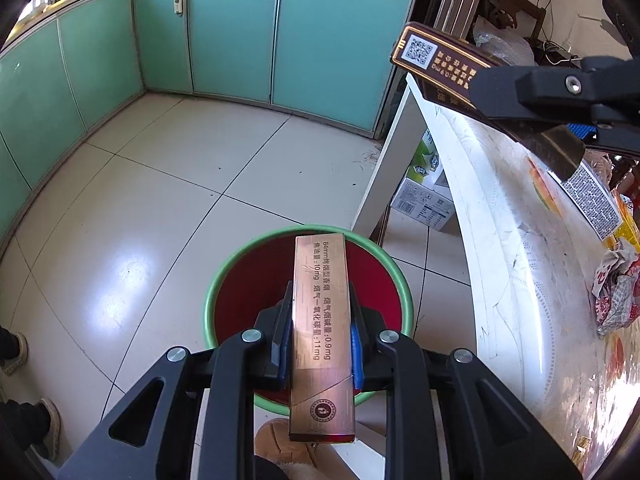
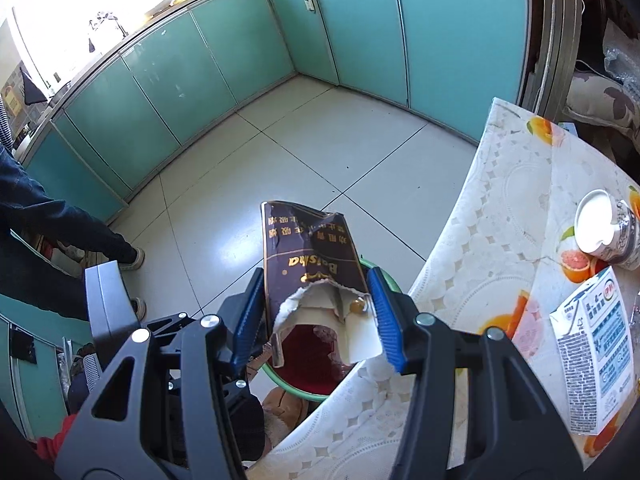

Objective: Collect trash
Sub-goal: 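Open both grippers over the red bin to drop the box and bag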

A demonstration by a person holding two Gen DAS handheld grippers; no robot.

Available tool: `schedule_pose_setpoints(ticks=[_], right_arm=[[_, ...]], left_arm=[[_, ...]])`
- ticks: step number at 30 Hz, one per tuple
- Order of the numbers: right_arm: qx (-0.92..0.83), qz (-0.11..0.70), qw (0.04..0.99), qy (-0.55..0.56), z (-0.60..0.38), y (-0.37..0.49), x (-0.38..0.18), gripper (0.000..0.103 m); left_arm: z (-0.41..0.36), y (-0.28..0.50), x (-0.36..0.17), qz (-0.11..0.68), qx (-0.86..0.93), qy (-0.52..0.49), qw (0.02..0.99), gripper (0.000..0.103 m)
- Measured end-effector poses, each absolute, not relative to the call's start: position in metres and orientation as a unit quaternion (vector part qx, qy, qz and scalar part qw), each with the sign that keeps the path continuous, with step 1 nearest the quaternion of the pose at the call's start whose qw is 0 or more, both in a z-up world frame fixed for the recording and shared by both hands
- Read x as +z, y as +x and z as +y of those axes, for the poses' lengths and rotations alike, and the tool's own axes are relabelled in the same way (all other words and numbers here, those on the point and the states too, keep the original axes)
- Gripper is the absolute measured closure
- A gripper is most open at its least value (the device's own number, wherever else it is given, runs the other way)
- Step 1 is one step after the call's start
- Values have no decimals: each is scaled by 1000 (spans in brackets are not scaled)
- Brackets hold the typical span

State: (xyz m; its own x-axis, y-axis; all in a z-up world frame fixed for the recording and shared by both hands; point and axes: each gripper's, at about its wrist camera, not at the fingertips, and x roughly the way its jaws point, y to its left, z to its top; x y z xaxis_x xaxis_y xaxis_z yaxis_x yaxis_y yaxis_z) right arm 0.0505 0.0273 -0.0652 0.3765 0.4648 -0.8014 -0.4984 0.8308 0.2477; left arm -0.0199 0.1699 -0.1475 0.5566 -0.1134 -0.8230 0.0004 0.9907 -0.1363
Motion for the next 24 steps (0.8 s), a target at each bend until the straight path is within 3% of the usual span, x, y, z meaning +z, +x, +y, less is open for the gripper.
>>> schedule_pose_setpoints(ticks=[10,16,24], right_arm=[[289,488,823,-4,27,57,-73,52],[285,483,828,1,22,57,-69,52],[282,479,831,11,15,59,-62,50]], left_arm=[[172,-16,-148,471,-32,-64,879,82],[175,-17,-146,464,-28,-66,883,58],[173,-16,-144,460,-26,-69,885,54]])
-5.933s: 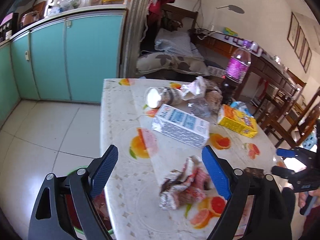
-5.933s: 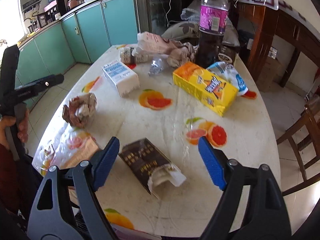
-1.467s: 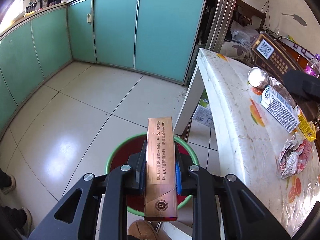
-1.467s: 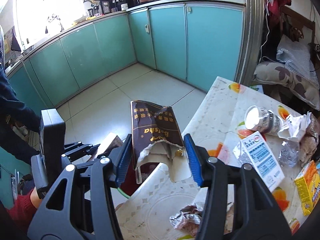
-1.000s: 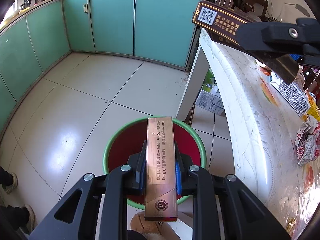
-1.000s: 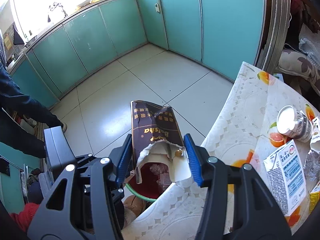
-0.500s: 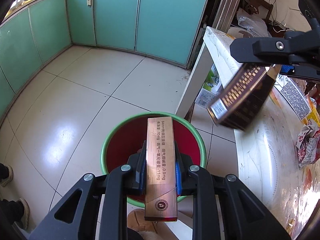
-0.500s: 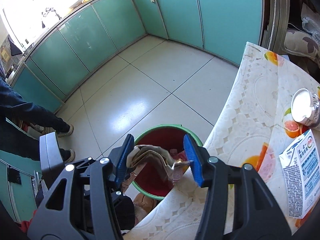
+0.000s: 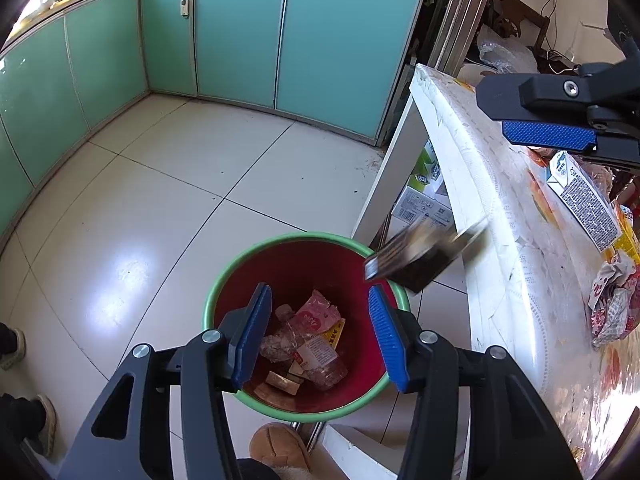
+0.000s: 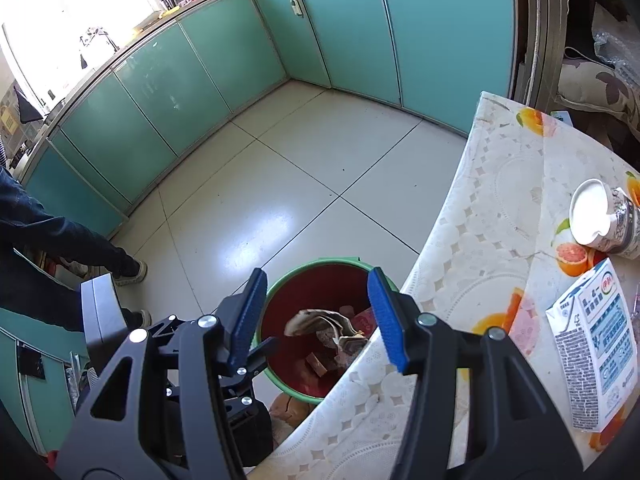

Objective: Collect trash
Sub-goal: 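Open both grippers over the red bin to drop the box and bag, then grasp the crumpled red-white wrapper with the left gripper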

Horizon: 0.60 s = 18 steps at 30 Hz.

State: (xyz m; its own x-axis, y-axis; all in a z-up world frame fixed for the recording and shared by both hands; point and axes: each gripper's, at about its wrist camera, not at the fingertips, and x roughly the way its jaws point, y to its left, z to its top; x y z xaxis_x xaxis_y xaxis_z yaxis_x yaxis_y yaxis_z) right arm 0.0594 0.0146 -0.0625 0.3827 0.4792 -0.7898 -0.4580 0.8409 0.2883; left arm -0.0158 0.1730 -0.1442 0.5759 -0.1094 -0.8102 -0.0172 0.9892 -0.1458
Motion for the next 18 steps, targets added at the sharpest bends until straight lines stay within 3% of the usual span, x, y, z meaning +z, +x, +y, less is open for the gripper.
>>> schedule_pose_setpoints(ticks=[12,18], right_arm=[[281,440,853,21,-40,18,-35,44],[178,417,890,-42,-135,-9,-23,25]], left_arm=[[160,-19,-133,444,-42,-76,892,50],[146,-20,-116,421,-52,-93,901,41]])
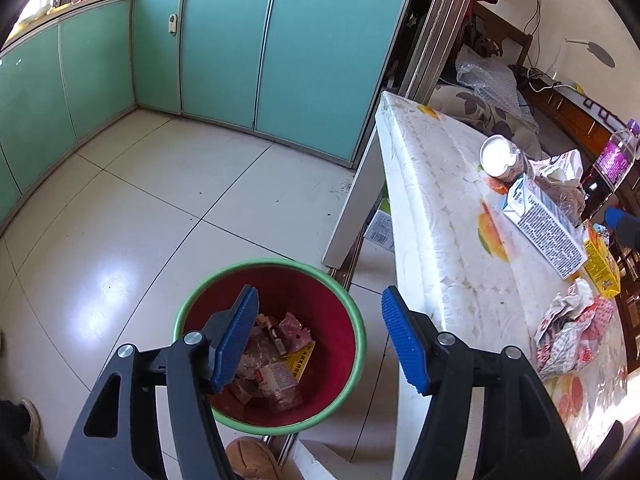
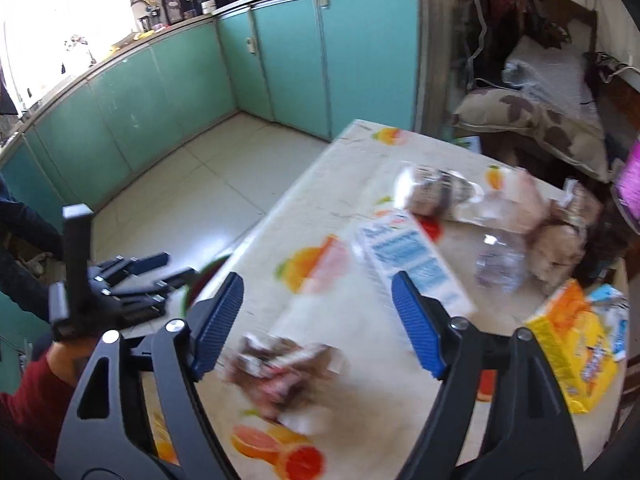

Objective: Collect trash
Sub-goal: 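Grasp the crumpled red-white wrapper with the left gripper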

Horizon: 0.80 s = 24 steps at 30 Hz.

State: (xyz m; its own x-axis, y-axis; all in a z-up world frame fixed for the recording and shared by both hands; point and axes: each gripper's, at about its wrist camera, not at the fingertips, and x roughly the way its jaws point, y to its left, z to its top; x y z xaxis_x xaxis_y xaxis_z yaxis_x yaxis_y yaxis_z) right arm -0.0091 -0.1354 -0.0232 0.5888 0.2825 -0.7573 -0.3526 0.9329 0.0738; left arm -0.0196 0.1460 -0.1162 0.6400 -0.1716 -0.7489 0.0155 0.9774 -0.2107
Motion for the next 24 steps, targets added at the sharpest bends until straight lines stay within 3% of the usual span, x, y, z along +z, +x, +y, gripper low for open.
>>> schedule_pose_setpoints(ticks=[6,9,11,13,18,24], right_arm=[[44,439,897,-11,-269,-27,-29,24],[18,429,903,7,-308,-41,-28,23],[6,424,905,3,-326,-42,-29,17],[0,437,900,3,-342,-36,-35,17],[20,480,877,23,-366,-23,-64,13],[58,501,863,28,-351,-24,-84,13]], left_arm=[[122,-16,-101,410,-56,-94,905,35],[94,-25,-82,386,-70,-41,919,34],[79,-34,-65,365,-111,-34,924,29],[61,-44,-50,345,-167,-12,923,15],[19,-52,-57,353,-218,53,908,14],[17,-46,-64,375,-240,29,895,13]])
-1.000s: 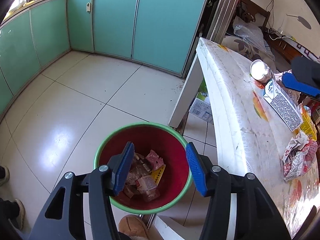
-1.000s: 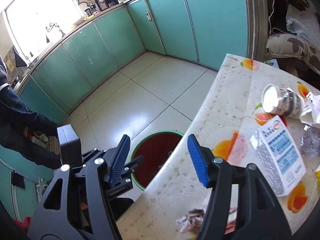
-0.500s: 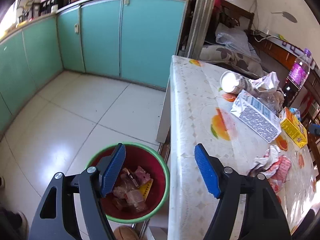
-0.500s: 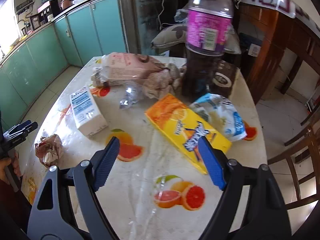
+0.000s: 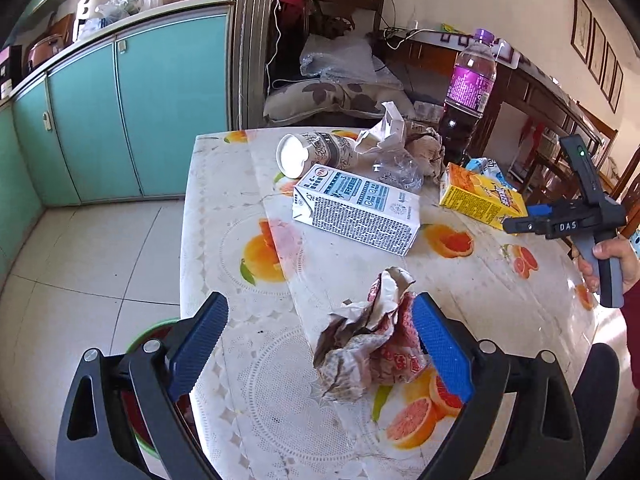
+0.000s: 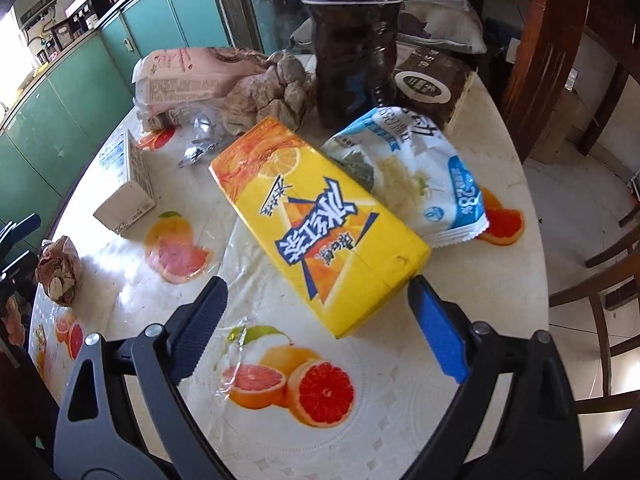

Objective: Collect trash
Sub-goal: 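Grasp the crumpled red-white wrapper with the left gripper, then grasp the yellow juice carton with the right gripper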

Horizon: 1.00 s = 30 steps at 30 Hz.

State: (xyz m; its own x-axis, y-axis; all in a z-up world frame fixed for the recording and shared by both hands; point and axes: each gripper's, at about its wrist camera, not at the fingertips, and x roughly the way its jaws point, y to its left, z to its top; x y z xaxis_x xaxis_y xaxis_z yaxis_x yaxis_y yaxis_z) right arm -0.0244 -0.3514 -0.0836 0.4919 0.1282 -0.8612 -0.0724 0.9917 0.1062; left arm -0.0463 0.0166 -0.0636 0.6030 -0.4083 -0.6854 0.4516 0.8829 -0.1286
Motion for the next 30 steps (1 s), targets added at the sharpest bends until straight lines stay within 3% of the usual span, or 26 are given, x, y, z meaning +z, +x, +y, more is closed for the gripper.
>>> schedule_pose_setpoints(ticks=[5,15,17,19,20,23,30], right_arm=[[108,517,849,16,-321,-39,-88,13],[54,462,884,50,-335,-36,-64,13],[54,462,884,50,-335,-34,-64,11],[53,463,884,44,-336,-30,-65,11],[53,464,883,43,-336,-29,-65,11],[50,465,883,39,-336,-25,-67,11],[43,470,881,43,-336,-12,-73,10]], left_arm=[[8,-47,-70,383,-255,40,887,13],[-26,-48,-79,397,-302,54,865,14],[-32,-47,-81,401,-306,56,862,23],[-35,-46,-86,409,-308,52,857,57],[-33,-45,-88,414,-315,41,853,64],[-27,-44,-86,412,-319,16,853,72],[-4,-42,-67,363,-256,8,896,73]])
